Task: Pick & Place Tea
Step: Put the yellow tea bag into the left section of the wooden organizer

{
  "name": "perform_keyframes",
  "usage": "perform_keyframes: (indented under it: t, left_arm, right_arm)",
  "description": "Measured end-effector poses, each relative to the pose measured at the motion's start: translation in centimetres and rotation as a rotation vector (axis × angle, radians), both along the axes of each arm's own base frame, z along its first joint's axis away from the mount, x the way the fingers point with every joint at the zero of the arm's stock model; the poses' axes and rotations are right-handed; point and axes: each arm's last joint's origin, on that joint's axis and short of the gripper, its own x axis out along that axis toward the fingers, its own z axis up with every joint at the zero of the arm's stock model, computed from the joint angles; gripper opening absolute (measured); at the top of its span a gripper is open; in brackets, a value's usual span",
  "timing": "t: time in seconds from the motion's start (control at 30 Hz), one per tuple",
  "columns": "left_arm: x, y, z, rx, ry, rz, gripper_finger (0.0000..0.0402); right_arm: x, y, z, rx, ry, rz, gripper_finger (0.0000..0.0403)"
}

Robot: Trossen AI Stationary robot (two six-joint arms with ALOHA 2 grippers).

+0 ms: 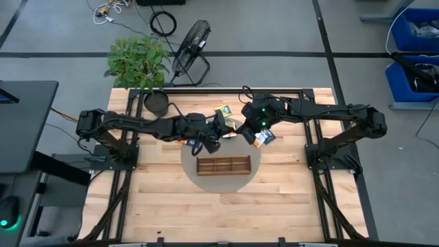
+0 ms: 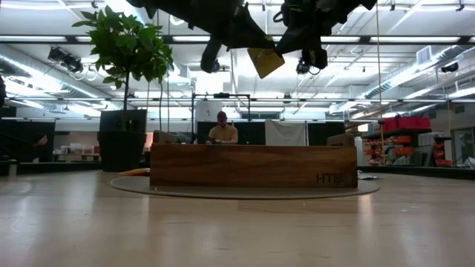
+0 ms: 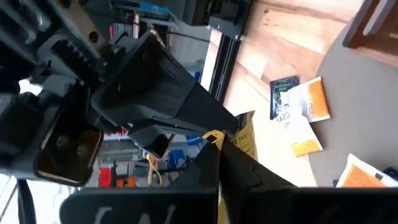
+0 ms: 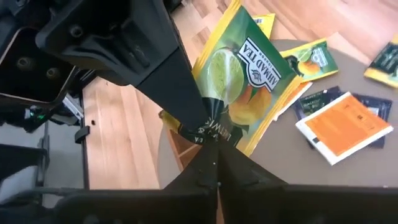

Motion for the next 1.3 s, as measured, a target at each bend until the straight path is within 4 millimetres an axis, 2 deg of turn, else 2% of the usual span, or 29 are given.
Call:
perform_keyframes:
  t: [0.1,0.4,0.53,0.67,0.77,0.9,1.03,1.17,1.3]
  left_arm:
    - [0.0,-0.6,0.0,-0.041,-0.018,0.072,0.0003]
    - [-0.3,-1.9,-0.2,-0.105,-0.042,0.269,0.0002]
    - [-1.2,-1.9,0.0,-0.201,-0.015,0.305,0.0002]
    - [-3.0,-1.6,0.8,-0.347,0.022,0.324,0.0002]
    - [-4.6,-1.2,2.3,-0.520,0.020,0.246,0.0002]
    - [-6.9,-0.3,4.6,-0.763,0.023,0.059,0.0002]
    - [-8.6,0.7,6.1,-0.928,0.040,-0.078,0.0002]
    - [-9.1,1.2,6.3,-1.029,0.086,-0.170,0.0002]
    - [-8.7,1.6,5.6,-1.061,0.129,-0.172,0.0002]
  right_arm:
    - [-0.1,0.2,-0.1,-0.038,-0.011,0.113,0.0029]
    - [-0.4,0.4,0.1,-0.069,-0.021,0.196,0.0121]
    - [-0.8,0.5,0.5,-0.092,-0.040,0.232,0.0156]
    - [-1.5,0.8,1.2,-0.117,-0.080,0.306,0.0179]
    - [-1.8,1.1,1.7,-0.161,-0.112,0.339,0.0190]
    - [-1.9,1.6,1.8,-0.263,-0.120,0.362,0.0196]
    - [-1.7,2.5,1.9,-0.342,-0.143,0.435,0.0196]
    - [-1.3,3.4,2.3,-0.417,-0.221,0.499,0.0196]
    - [-0.5,3.8,3.0,-0.421,-0.318,0.480,0.0197]
